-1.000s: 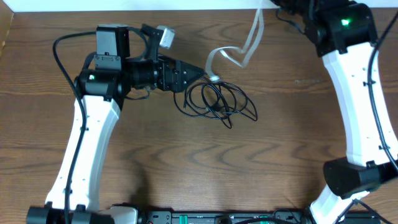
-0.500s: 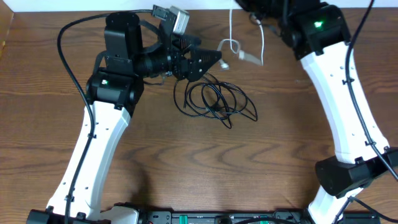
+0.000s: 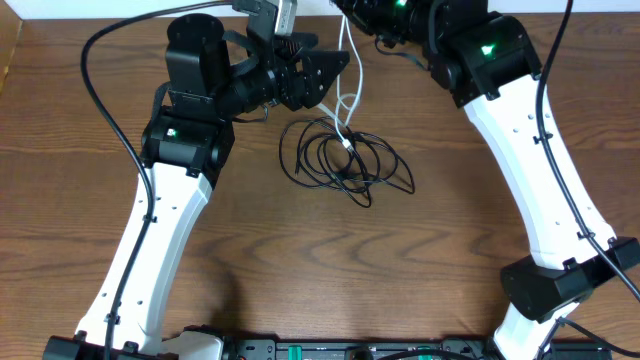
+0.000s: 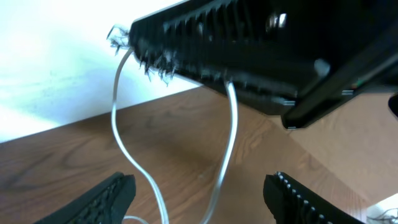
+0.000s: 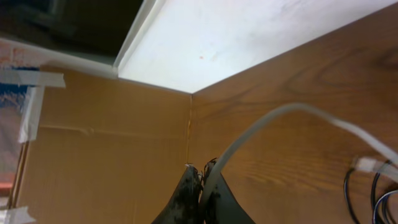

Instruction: Untangle cables

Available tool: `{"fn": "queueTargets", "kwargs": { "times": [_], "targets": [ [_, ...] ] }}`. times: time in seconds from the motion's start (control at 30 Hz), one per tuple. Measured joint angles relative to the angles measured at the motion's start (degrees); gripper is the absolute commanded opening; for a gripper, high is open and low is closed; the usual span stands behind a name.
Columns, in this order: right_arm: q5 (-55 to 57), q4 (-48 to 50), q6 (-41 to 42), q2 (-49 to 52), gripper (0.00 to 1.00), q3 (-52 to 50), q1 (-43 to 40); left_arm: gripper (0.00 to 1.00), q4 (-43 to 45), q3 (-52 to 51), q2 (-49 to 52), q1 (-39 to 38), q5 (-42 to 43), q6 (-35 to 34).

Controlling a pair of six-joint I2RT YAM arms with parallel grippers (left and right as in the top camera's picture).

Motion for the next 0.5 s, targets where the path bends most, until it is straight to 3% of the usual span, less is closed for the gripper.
{"fn": "queueTargets", "kwargs": {
  "times": [0.2, 0.5],
  "targets": [
    [-1.2, -0.1, 0.7, 0.0, 0.02, 0.0, 0.2, 0.46, 1.3, 0.0, 0.0, -0.3, -0.1, -1.3],
    [-2.9, -0.4, 1.1, 0.0, 0.01, 0.0, 0.6, 0.37, 3.1, 0.0, 0.0, -0.4, -0.1, -2.7]
  ]
}}
